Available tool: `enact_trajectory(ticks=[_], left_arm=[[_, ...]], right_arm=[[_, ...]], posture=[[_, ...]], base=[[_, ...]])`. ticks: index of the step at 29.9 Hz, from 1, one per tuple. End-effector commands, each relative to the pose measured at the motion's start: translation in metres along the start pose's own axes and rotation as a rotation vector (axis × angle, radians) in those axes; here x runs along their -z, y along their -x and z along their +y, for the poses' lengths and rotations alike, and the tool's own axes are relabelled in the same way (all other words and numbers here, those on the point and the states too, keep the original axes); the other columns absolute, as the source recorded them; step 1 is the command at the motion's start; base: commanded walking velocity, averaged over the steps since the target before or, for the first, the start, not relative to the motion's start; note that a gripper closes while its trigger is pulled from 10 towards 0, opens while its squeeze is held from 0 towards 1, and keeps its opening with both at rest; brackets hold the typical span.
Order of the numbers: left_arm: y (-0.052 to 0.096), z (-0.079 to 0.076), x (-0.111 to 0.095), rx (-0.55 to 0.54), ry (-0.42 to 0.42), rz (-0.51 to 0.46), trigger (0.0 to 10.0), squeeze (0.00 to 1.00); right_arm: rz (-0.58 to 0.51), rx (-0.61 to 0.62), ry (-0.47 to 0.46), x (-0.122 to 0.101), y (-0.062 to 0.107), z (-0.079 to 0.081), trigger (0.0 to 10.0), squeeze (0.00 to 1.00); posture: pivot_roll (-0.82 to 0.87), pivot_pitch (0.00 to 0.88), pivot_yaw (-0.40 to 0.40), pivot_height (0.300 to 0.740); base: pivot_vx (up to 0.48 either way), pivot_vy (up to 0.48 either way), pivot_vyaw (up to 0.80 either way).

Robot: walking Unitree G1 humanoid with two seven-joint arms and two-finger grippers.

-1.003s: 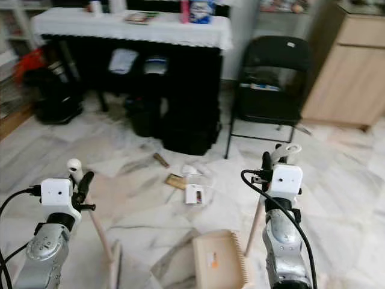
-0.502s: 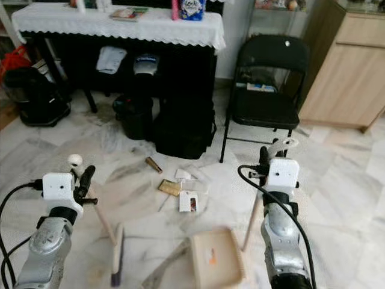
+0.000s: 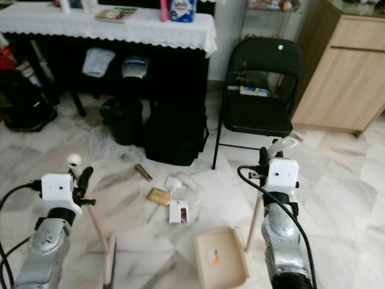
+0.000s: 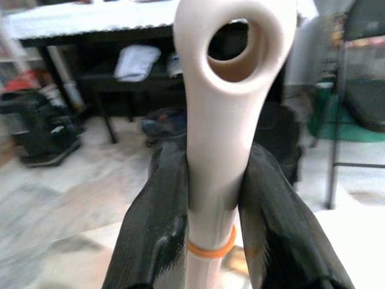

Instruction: Sweep floor

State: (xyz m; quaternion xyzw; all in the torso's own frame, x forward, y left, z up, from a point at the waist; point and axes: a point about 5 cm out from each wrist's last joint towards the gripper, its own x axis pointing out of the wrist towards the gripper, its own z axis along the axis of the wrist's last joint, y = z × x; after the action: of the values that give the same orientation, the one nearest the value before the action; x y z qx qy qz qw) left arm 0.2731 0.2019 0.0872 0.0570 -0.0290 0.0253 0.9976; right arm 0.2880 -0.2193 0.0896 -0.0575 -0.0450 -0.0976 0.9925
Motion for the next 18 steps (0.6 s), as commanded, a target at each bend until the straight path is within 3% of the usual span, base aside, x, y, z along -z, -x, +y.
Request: enact_trajectory(ticks=[1,18], left_arm=[[-0.0028,0.0068,-0.0097,-0.014,-0.008,-0.047,10.0,0.00],[-0.0049,0.0060,-0.0113,-0.005,-0.011,-0.051,10.0,0.00]], right_arm=[[-0.076,-0.019,0.004,-0.0169,-0.0079,0.0051,10.0,0.00],[-0.079,-0.009,-0.002,-0.0159,-0.0080,0.0060,10.0,0.00]], posture=[[0.01,0.000,-0.040,0.740],[0.00,0.000,-0.029,0.740]], base=[[0.289,0.000,0.00],[0.291,0.000,0.00]])
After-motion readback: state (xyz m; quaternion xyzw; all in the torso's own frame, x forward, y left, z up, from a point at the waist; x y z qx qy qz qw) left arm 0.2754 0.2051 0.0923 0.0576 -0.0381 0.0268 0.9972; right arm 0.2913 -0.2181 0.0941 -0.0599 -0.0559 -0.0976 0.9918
